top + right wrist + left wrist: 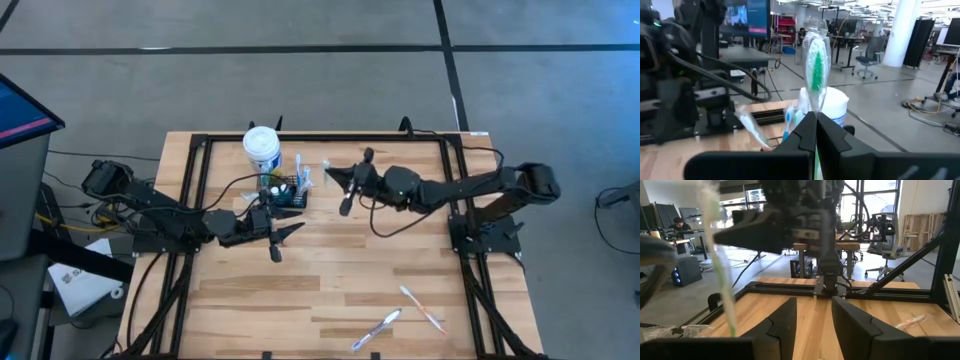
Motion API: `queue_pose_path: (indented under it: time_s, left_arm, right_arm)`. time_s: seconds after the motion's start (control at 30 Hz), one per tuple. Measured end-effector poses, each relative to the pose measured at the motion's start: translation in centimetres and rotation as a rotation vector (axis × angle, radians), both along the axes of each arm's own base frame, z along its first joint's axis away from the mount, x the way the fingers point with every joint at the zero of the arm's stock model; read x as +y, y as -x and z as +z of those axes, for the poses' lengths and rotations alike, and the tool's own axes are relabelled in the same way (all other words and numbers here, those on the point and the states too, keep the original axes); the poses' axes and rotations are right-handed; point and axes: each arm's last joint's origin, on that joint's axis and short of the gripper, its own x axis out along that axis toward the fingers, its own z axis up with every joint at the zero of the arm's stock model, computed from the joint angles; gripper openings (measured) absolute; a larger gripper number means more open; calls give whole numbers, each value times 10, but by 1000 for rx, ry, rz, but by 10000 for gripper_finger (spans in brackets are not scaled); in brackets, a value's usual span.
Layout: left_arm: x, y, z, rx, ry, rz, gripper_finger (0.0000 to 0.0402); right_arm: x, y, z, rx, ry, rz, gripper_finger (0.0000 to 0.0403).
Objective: Pick & Place toothbrushing station
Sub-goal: Put the green toothbrush into the wire organizer
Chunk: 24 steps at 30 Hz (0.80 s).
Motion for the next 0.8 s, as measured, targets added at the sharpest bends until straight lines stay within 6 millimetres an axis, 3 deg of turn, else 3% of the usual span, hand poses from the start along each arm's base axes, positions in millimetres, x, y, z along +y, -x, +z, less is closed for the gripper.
queue_pose_path:
  time_s: [0.3,0.8]
  left_arm:
    - [0,0,0,-1,0,0,117]
    - [0,0,1,-8,2,0,117]
  right_arm:
    - [-33,-16,-20,-73,-21,-3,0]
    - [-71,-32,-49,-213,-92,4,0]
